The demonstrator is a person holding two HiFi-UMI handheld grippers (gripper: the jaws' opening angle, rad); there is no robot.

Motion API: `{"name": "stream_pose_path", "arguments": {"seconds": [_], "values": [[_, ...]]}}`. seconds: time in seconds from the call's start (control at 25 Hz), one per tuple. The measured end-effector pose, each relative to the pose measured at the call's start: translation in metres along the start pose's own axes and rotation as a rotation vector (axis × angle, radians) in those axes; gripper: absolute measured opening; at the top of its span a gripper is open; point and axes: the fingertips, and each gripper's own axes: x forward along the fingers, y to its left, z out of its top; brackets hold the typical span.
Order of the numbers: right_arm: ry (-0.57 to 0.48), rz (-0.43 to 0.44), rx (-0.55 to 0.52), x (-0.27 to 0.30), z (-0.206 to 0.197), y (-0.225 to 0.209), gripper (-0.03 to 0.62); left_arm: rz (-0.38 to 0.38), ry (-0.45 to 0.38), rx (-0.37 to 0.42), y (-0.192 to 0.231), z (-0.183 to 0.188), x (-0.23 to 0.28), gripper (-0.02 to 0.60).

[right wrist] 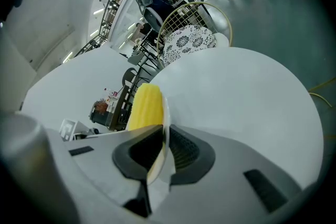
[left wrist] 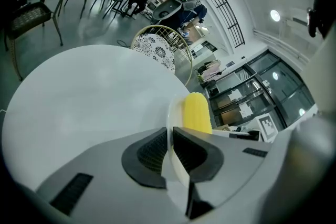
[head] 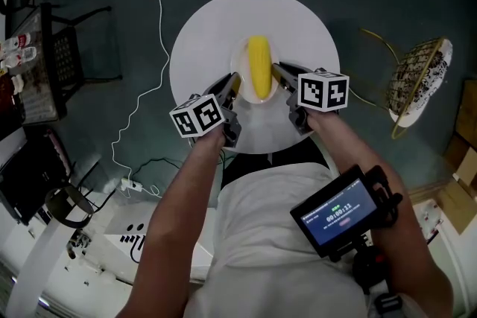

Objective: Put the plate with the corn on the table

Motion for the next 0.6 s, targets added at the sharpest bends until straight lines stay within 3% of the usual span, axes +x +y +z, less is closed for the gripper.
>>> {"name": "stream_pose_path", "arguments": {"seconds": [0.6], "values": [[0.019,-0.069,-0.032,0.014,0.007,-0.012,0.043,0.077,-0.009,0.017,0.01,0.006,0.013,0.032]]}}
